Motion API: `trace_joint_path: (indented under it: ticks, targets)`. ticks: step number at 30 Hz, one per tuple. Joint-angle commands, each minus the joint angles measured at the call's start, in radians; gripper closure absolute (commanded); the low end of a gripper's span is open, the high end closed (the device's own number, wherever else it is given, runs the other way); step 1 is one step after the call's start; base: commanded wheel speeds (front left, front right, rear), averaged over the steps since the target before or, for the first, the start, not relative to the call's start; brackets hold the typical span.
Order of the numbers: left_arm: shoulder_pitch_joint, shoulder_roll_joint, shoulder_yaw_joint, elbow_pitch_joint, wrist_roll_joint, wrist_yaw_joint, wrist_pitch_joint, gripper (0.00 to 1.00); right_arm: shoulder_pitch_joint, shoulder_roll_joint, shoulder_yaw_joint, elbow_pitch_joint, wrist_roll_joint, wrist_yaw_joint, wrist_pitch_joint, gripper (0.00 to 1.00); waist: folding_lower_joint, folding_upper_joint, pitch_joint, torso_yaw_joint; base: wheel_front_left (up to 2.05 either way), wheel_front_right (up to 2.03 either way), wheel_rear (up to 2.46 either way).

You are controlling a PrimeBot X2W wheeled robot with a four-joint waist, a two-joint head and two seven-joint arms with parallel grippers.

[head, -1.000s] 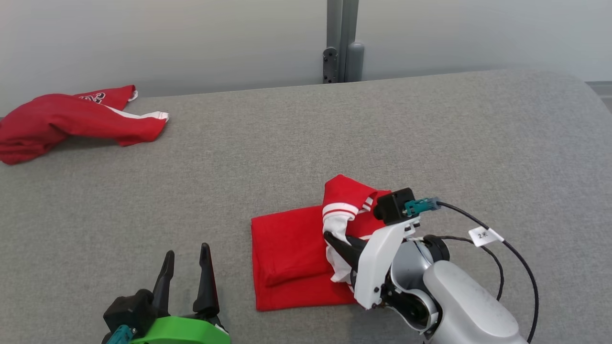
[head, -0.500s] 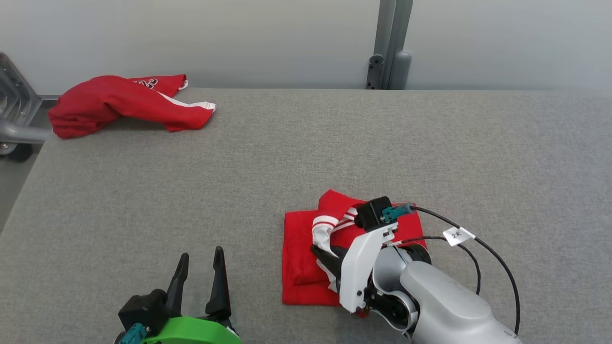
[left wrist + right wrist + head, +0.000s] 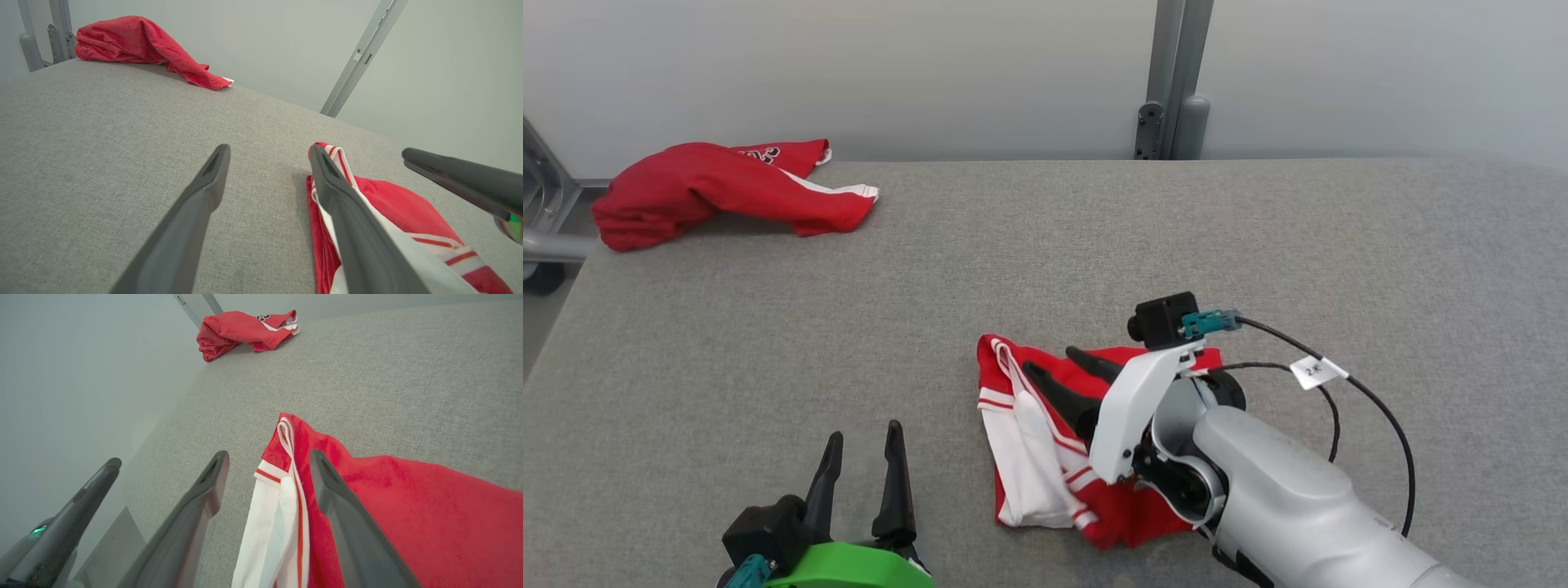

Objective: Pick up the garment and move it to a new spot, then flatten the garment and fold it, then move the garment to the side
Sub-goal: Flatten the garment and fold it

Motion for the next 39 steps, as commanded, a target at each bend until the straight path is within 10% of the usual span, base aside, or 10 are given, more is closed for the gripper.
trace_joint_path:
  ticks: [1,27,28,29,32,39]
  targets:
    - [0.008,0.002,-0.002,-0.004,0.012,0.004,-0.003,0.00,-0.022,-0.004,-0.010,0.012,-0.010,0.000,-0.032,0.00,0.0000,0.0000,0.001,-0.009,0.00,0.00,0.00]
    - [0.002,0.028,-0.014,-0.045,0.020,0.019,0.006,0.00,0.087,-0.037,-0.236,0.028,-0.314,0.000,-0.311,0.00,0.0000,0.0000,0.025,-0.074,0.00,0.00,0.00]
    - [0.000,0.029,-0.014,-0.046,0.020,0.018,0.006,0.00,0.099,-0.037,-0.246,0.013,-0.345,0.000,-0.311,0.09,0.0000,0.0000,0.027,-0.072,0.00,0.00,0.00]
    - [-0.003,0.030,-0.014,-0.046,0.020,0.019,0.006,0.00,0.113,-0.036,-0.252,-0.007,-0.374,0.000,-0.311,0.48,0.0000,0.0000,0.030,-0.069,0.00,0.00,0.00]
    - [-0.011,0.030,-0.017,-0.048,0.020,0.017,0.007,0.00,0.175,-0.025,-0.240,-0.042,-0.439,0.000,-0.311,1.00,0.0000,0.0000,0.041,-0.048,0.00,0.00,0.00]
    - [-0.035,0.023,-0.024,-0.044,0.022,0.012,0.007,0.00,0.203,-0.011,-0.125,-0.011,-0.486,0.000,-0.311,1.00,0.0000,0.0000,0.074,0.043,0.00,0.00,0.00]
